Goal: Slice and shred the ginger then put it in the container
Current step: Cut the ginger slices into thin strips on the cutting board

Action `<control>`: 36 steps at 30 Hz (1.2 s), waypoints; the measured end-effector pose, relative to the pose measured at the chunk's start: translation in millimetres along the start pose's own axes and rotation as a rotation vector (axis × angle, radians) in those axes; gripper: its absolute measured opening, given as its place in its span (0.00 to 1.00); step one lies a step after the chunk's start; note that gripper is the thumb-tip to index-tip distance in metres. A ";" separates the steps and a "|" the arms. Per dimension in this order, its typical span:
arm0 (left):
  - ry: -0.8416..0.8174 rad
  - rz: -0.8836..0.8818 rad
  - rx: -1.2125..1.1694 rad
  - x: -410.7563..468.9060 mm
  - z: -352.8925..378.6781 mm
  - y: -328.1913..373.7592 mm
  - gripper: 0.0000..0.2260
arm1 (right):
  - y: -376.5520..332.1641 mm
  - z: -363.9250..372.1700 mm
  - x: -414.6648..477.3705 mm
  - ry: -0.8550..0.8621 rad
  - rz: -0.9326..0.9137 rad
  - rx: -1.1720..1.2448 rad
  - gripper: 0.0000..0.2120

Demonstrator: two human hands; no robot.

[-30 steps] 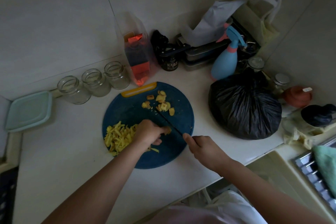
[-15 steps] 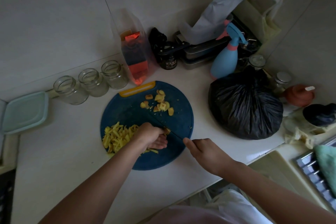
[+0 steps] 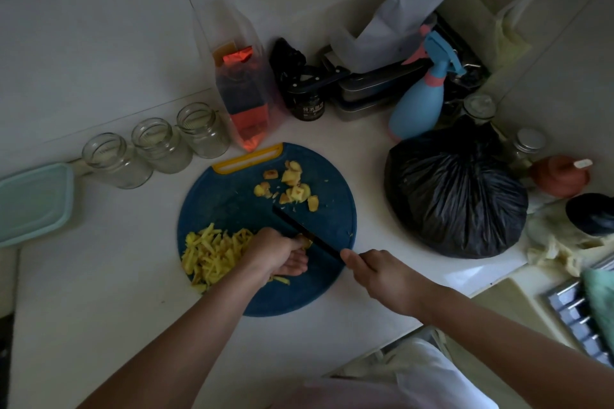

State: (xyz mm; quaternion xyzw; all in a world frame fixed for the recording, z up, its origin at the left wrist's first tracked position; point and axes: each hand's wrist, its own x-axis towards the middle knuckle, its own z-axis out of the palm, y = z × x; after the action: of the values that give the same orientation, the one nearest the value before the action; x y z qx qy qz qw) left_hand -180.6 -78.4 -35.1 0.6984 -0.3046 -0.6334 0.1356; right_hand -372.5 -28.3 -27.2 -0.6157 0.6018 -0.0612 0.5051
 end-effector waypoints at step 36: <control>-0.059 -0.091 0.072 -1.3 -8.7 13.2 0.09 | -16.8 3.6 2.0 -0.006 0.095 0.096 0.26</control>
State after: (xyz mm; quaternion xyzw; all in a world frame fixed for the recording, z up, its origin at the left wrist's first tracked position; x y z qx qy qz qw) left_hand -175.5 -89.6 -25.1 0.6970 -0.2989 -0.6478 0.0724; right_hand -358.0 -31.9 -18.3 -0.5617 0.6251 -0.0642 0.5382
